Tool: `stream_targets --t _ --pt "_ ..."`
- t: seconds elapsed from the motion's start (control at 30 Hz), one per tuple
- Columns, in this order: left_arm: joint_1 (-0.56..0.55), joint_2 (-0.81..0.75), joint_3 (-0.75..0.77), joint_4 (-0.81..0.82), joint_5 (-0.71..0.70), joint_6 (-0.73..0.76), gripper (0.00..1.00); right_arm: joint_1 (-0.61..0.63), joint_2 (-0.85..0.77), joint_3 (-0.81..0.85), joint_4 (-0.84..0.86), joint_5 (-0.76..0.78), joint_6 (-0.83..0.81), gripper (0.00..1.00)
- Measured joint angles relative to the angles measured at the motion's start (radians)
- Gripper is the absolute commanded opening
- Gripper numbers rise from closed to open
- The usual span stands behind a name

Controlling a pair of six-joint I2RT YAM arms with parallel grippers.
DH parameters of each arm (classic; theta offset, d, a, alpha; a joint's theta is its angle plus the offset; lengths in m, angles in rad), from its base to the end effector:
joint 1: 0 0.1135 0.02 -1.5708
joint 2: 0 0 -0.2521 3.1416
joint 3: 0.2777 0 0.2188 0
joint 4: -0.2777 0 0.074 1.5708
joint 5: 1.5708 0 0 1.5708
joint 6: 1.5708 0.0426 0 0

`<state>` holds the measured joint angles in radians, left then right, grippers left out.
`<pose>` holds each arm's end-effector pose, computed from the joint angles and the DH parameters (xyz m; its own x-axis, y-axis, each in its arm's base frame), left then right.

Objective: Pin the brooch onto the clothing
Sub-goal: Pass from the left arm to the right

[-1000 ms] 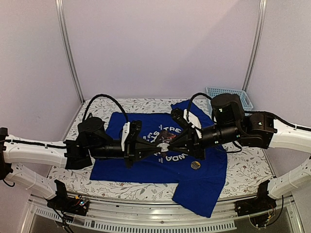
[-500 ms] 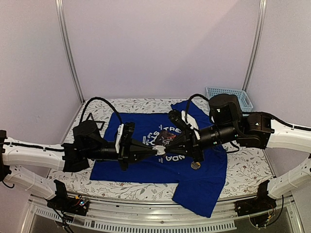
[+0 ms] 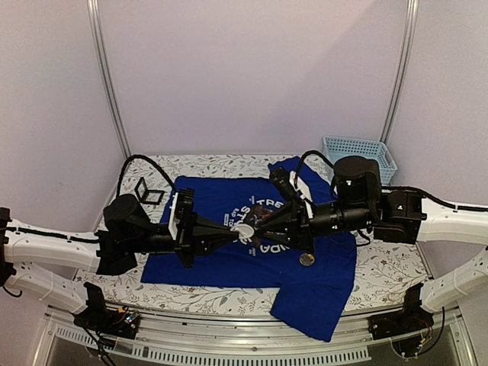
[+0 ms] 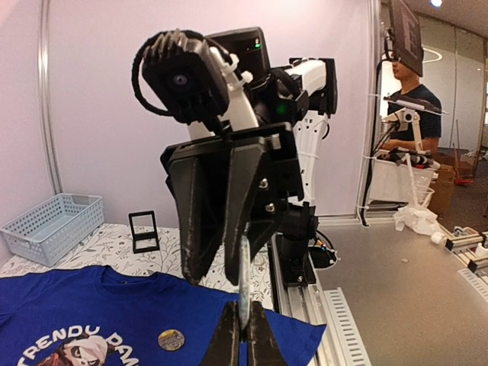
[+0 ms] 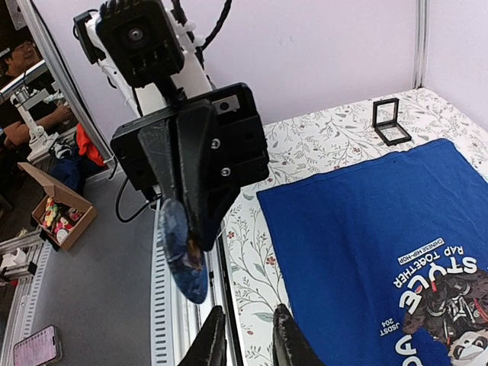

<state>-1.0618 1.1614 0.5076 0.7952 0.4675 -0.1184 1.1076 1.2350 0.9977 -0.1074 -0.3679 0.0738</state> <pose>0.0973 -0.2138 0.2802 -0.0496 -0.1276 -0.9906 0.9981 0.0305 -0.0539 0.1036 0.2418 0.3219 -0.2233 -0.2931 -0.9297 -0.9722 0.1361 0.1906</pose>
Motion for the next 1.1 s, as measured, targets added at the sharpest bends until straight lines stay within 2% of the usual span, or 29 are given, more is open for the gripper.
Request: stream_targets --t 0.13,0.23,0.63,0.97,1.1 --pt "0.000 0.000 0.000 0.043 0.010 -0.018 0.00 -0.002 -0.026 -0.045 0.083 0.023 0.054 0.39" --pt "0.000 0.000 0.000 0.064 0.011 -0.024 0.00 -0.002 -0.028 -0.055 0.124 0.027 0.074 0.42" --pt "0.000 0.000 0.000 0.113 -0.007 -0.046 0.00 -0.002 -0.045 -0.123 0.316 -0.037 0.063 0.40" --pt "0.000 0.002 0.000 0.140 -0.032 -0.063 0.00 -0.001 -0.040 -0.145 0.462 -0.055 0.044 0.30" --pt "0.000 0.004 0.000 0.145 -0.034 -0.063 0.00 0.002 -0.016 -0.145 0.498 -0.064 0.046 0.29"
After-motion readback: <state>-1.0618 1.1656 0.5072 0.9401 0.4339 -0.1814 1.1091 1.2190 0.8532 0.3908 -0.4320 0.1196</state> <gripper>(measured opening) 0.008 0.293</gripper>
